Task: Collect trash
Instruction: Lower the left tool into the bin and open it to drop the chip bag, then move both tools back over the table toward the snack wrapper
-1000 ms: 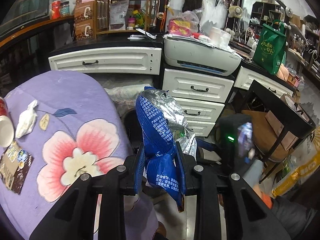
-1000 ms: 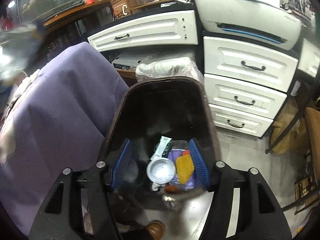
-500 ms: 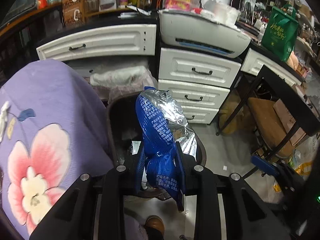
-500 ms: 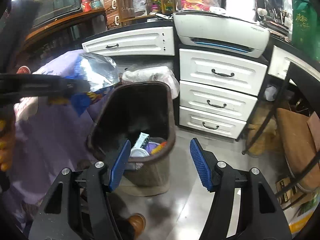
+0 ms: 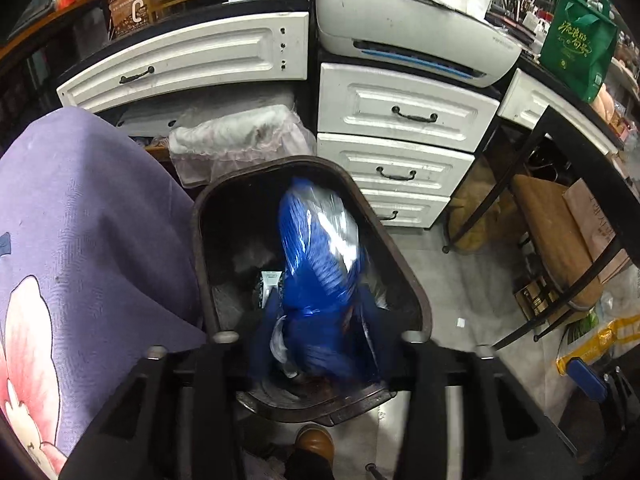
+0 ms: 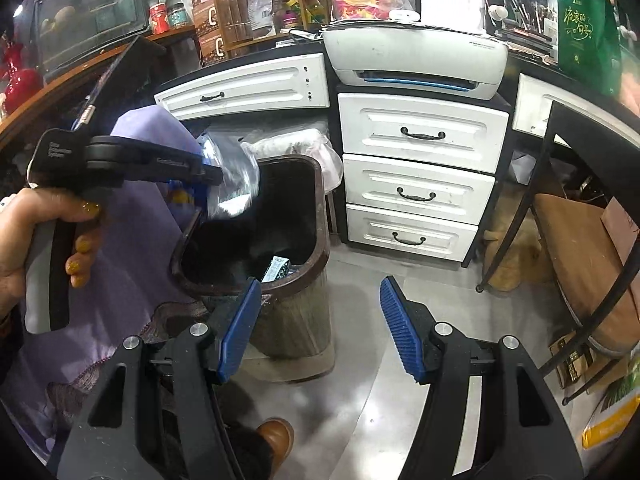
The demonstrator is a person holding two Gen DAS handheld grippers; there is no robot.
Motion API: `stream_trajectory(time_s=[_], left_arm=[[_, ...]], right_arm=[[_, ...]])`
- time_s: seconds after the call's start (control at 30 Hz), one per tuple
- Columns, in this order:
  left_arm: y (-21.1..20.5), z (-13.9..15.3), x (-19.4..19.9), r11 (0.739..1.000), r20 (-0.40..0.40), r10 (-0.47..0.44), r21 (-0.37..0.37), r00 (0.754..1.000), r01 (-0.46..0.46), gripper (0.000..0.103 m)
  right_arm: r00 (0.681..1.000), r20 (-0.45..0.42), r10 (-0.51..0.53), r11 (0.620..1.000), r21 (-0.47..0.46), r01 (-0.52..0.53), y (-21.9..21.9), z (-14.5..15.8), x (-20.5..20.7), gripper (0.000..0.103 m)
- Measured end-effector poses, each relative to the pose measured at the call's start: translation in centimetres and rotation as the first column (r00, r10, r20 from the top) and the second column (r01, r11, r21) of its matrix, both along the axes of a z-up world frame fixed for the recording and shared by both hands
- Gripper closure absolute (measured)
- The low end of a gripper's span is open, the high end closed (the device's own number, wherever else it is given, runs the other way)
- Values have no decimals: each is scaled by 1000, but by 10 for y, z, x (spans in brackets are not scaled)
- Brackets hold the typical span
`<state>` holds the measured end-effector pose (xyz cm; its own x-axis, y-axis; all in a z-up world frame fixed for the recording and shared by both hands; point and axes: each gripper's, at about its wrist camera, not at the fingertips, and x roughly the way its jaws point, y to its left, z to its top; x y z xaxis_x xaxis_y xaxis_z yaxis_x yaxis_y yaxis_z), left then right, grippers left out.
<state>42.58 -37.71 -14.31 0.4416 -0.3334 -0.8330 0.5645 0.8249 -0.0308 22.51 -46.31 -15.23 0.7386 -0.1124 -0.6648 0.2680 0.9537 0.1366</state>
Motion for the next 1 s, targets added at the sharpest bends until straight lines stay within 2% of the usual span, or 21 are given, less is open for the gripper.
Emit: stream_trajectory(time_s=[0.03,0.23,0.5,0.6,0.7,0.8,1.0], left_arm=[[0,0,0,1000,3,4,0,1000,-4,39],[0,6,-7,999,19,-17,-33,1000,18,30],[1,19,-14,997,40,-29,-71,999,32,23],[4,30,-21,996,47,-37,-83,998,41,23],[11,49,-32,991,73,-51,-120,996,60,18],[24,67,-46,987,116,-56,-143,992,73,16],[70,97,-65,987,198,-36,-144,980,65,13]], right_arm=[[1000,-1,-1,1000,1,1,0,-1,0,41],[1000,5,-8,1000,19,8,1,-1,-1,41],[1000,11,-12,1000,13,12,2,6,-6,40],[1000,16,-8,1000,16,7,3,11,-6,40],[1000,22,7,1000,12,-7,7,18,-4,39],[999,39,27,1000,7,-27,15,27,-1,32],[994,70,89,996,5,-90,40,46,5,30]])
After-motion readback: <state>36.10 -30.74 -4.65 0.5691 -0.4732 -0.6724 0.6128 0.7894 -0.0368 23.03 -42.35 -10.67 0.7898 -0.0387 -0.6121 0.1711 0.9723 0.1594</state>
